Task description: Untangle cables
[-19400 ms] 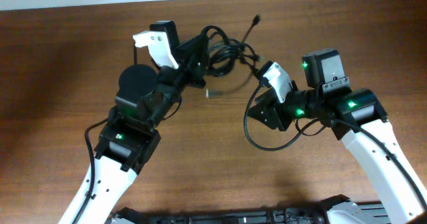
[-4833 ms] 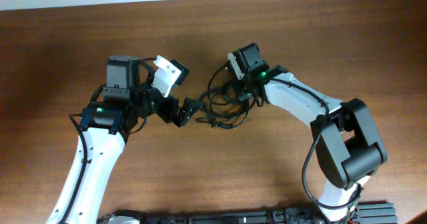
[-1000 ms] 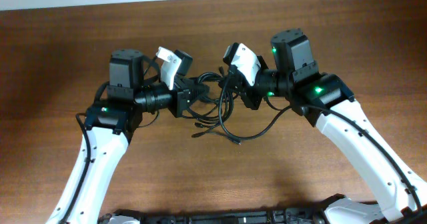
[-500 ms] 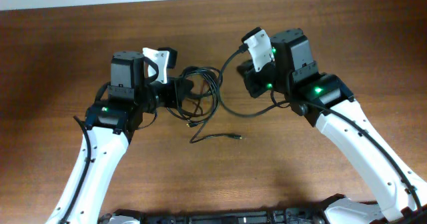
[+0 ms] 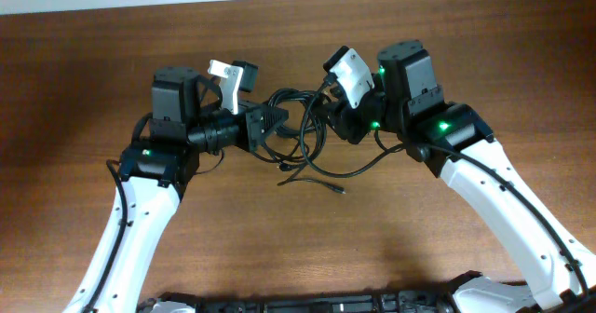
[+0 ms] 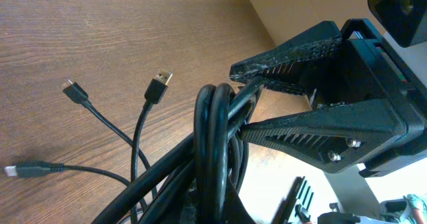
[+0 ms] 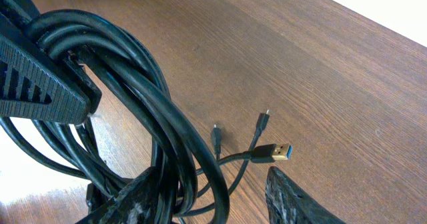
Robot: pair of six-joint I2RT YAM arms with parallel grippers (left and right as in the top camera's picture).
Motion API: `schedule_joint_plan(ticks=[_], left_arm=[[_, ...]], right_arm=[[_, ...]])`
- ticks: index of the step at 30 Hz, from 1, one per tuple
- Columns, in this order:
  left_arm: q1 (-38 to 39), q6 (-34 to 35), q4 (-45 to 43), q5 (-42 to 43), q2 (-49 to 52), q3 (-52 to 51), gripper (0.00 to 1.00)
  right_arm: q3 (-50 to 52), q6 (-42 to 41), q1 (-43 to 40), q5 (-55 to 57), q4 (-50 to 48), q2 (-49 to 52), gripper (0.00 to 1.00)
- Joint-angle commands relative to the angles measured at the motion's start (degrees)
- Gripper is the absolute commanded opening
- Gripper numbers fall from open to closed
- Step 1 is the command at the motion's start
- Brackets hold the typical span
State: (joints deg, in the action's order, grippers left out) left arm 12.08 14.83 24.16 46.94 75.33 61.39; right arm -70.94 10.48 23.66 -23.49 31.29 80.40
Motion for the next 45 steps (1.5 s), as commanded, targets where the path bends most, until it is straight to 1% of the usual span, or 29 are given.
schedule_joint_plan(ticks=[1, 6, 11, 17, 20, 21, 23, 25, 28, 29, 30, 31, 35, 36, 39, 40, 42, 45], left_arm=[[0.8, 1.0, -0.6, 2.4, -0.1, 0.3, 0.0], [3.4, 1.0, -1.1, 2.2, -0.1, 0.3, 0.0], [6.2, 1.0, -2.3, 2.1, -0.1, 0.3, 0.0], [6.3, 1.0, -1.6, 1.3, -0.1, 0.3, 0.0], [6.3, 0.9, -1.0, 1.3, -0.1, 0.3, 0.0], [6.3, 0.9, -0.7, 1.2, -0.1, 0.3, 0.0], [6.3, -0.9, -0.1, 1.3, -0.1, 0.3, 0.0], [6.3, -1.3, 1.0, 1.6, -0.1, 0.3, 0.0], [6.4, -6.9, 1.2, 8.3, -0.1, 0.3, 0.0], [6.4, -7.8, 1.2, 11.0, -0.1, 0.3, 0.0], [6.4, -8.3, 0.9, 13.8, -0.1, 0.3, 0.0], [6.4, -8.3, 0.7, 14.8, -0.1, 0.3, 0.0], [6.4, -8.3, 0.1, 15.3, -0.1, 0.3, 0.0], [6.4, -8.3, -0.1, 15.2, -0.1, 0.3, 0.0], [6.4, -8.2, -2.3, 15.2, -0.1, 0.3, 0.0], [6.4, -7.7, -3.9, 15.2, -0.1, 0.3, 0.0], [6.4, -7.6, -5.9, 15.2, -0.1, 0.3, 0.0], [6.4, -7.6, -8.7, 14.1, -0.1, 0.3, 0.0]], right_arm=[[-0.4, 1.1, 0.0, 0.0, -0.9, -1.0, 0.48], [-0.4, 1.0, 0.0, 0.6, -6.5, -1.0, 0.5], [-0.4, -1.0, 0.0, 8.9, -6.9, -0.9, 0.5], [-0.4, -4.0, -0.1, 9.2, -11.7, -0.9, 0.5], [-0.4, -4.3, -0.1, 9.2, -12.6, -0.9, 0.49], [-0.4, -5.7, -0.1, 10.5, -12.8, -0.9, 0.49], [-0.4, -8.0, -0.1, 14.6, -12.9, -0.9, 0.49], [-0.4, -8.0, -0.1, 15.4, -12.9, -0.9, 0.5], [-0.4, -8.0, -0.1, 16.9, -12.9, -0.5, 0.5], [-0.4, -8.0, -0.1, 16.9, -12.8, -0.2, 0.51], [-0.4, -8.0, -0.1, 16.7, -12.4, -0.1, 0.53], [-0.4, -8.0, -0.1, 16.6, -12.0, 0.0, 0.53], [-0.4, -8.0, 0.0, 16.2, -10.5, 0.1, 0.53], [-0.4, -8.0, 0.0, 15.0, -10.5, 0.1, 0.53], [-0.4, -7.5, 0.0, 6.7, -10.5, 0.1, 0.53], [-0.4, -6.1, 0.0, 4.3, -10.3, 0.2, 0.53], [-0.4, -4.5, 0.0, 2.1, -10.1, 0.5, 0.53], [-0.4, -4.5, 0.0, 0.9, -9.7, 0.7, 0.53]])
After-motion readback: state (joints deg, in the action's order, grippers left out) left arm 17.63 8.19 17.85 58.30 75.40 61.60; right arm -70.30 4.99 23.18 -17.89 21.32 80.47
